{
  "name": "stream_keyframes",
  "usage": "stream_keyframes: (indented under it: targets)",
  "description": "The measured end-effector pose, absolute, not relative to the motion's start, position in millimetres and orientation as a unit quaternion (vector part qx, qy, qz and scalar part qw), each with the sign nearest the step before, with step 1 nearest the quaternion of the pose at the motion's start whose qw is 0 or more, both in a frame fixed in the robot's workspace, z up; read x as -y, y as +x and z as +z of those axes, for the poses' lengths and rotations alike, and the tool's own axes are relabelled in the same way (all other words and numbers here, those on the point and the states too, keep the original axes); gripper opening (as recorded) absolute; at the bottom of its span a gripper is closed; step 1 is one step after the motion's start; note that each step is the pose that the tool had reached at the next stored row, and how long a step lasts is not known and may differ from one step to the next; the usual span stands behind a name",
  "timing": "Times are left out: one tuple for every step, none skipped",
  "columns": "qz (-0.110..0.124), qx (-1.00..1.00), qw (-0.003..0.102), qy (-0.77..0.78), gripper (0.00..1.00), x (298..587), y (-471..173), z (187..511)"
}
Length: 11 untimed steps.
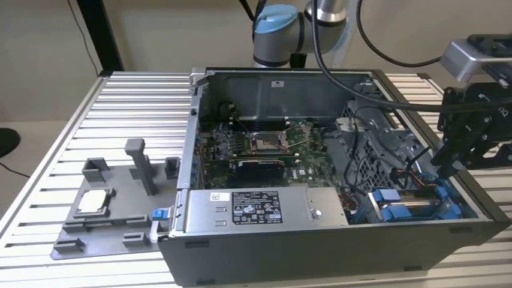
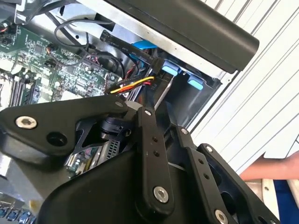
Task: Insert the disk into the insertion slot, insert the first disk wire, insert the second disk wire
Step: 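Insert the first disk wire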
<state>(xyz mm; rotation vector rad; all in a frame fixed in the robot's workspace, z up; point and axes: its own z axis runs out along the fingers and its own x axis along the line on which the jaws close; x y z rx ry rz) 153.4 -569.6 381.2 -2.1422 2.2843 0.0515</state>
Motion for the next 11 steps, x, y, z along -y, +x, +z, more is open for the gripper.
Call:
stream_keyframes:
  targets:
    - [0.016,-0.729,0.005,-0.684,1.0,569.6,153.4,381.3]
    - [0.016,-0.729,0.005,-0.684,1.0,569.6,153.4,381.3]
    - [0.016,-0.729,0.005,-0.684,1.0,569.6,153.4,381.3]
    - [0.016,-0.729,0.005,-0.684,1.0,569.6,153.4,381.3]
    - [0.016,-0.729,0.005,-0.684,1.0,569.6,153.4,381.3]
    - [0.016,-0.729,0.005,-0.684,1.0,569.6,153.4,381.3]
    - [0.016,-0.729,0.005,-0.684,1.0,569.6,153.4,381.3]
    - [0.016,-0.729,0.005,-0.684,1.0,569.5,153.4,381.3]
    - [0.016,-0.729,0.005,-0.684,1.0,569.6,153.5,381.4]
    - [0.016,-0.729,0.005,-0.684,1.0,569.6,154.2,381.5]
    - [0.016,-0.729,0.005,-0.684,1.0,569.6,156.1,381.5]
